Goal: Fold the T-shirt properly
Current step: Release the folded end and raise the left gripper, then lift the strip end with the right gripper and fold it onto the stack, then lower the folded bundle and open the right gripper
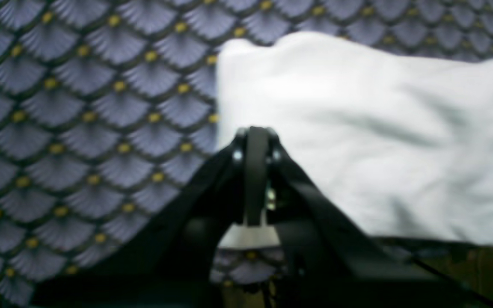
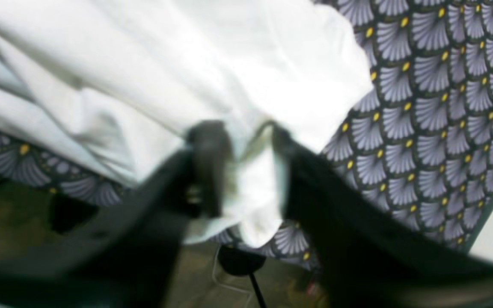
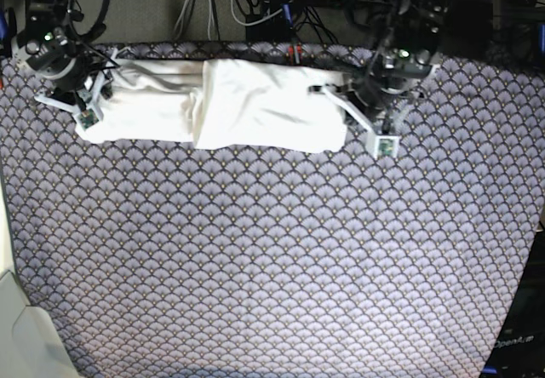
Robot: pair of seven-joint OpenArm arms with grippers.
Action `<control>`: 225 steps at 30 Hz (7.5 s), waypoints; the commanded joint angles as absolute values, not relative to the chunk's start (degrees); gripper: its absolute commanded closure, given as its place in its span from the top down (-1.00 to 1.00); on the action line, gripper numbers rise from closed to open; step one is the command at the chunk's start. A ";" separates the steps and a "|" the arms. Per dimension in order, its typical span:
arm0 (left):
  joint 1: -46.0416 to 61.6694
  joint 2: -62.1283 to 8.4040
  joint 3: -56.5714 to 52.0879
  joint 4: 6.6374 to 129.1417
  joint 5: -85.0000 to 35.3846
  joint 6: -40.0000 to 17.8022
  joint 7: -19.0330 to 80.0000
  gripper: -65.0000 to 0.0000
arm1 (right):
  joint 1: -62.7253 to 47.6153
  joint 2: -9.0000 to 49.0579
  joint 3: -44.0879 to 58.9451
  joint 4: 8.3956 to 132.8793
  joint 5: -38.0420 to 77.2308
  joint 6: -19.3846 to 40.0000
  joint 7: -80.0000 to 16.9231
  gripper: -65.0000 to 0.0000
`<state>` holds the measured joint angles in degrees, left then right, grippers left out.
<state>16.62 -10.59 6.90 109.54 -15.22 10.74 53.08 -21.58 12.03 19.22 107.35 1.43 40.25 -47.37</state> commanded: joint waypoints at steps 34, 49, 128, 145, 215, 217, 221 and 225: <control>11.21 -10.15 6.64 96.13 -15.52 10.42 51.91 -0.99 | -13.67 12.53 24.84 95.34 6.11 40.00 -52.97 0.54; 11.47 -9.98 6.64 96.40 -15.52 10.42 52.09 -0.99 | -13.58 11.30 24.57 95.25 6.11 40.00 -52.79 -0.13; 27.30 -14.11 -27.47 111.96 -15.43 10.33 54.90 -0.99 | -14.29 -4.09 -18.95 116.09 6.02 40.00 -51.56 -1.00; 27.56 -14.20 -27.47 111.96 -15.52 10.33 54.90 -0.99 | -9.89 -6.46 -24.66 110.99 5.85 40.00 -51.65 -1.00; 27.03 -13.49 1.89 112.57 -21.49 10.77 54.81 -0.99 | -12.53 2.59 -15.43 112.84 5.76 40.00 -46.46 -1.00; 25.71 -13.49 3.56 110.99 -21.49 10.77 54.81 -0.99 | -12.97 3.21 -14.81 113.01 5.76 40.00 -46.46 -1.00; 24.66 -13.49 5.67 107.12 -21.49 10.77 54.73 -0.99 | -13.32 3.30 -12.53 113.10 5.76 40.00 -46.46 -1.00; 23.25 -12.88 6.20 104.31 -21.76 10.77 54.37 -0.99 | -13.32 3.30 -10.15 113.19 5.76 40.00 -46.46 -1.00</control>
